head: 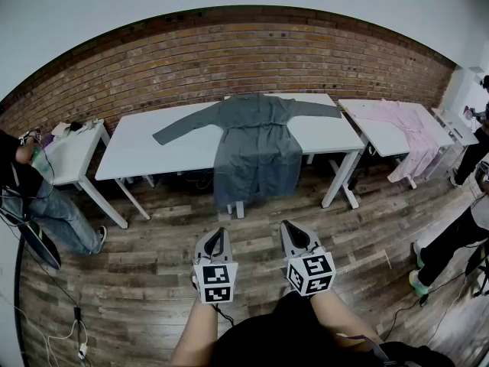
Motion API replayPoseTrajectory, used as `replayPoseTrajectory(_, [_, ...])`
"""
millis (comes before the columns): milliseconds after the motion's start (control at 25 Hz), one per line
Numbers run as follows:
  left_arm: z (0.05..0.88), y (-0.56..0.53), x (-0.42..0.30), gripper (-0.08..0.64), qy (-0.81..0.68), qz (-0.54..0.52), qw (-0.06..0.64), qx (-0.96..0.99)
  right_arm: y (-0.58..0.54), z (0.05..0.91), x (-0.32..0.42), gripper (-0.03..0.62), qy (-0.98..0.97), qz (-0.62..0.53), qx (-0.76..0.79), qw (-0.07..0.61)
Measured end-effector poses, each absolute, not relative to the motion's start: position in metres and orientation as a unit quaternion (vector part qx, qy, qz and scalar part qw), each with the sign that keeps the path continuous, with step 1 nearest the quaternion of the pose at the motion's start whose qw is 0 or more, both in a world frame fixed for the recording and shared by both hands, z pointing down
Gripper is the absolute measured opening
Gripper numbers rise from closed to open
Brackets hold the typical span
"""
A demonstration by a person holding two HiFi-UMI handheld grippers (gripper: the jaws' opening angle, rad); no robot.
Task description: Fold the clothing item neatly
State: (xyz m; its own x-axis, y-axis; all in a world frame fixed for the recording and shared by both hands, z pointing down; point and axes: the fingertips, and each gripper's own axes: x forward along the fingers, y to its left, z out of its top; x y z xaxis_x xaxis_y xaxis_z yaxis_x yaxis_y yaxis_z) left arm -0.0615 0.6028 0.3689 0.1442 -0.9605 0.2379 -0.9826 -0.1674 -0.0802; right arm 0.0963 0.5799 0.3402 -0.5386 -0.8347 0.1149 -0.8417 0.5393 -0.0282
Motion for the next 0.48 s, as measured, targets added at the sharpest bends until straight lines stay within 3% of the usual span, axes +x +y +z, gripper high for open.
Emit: replayPoseTrajectory(480, [0.377, 0.540, -0.088, -0.002, -0.649, 0.107, 0.064, 0.751, 0.513, 0.346, 0.081, 0.002, -0.875, 0.032, 0.482, 0.029])
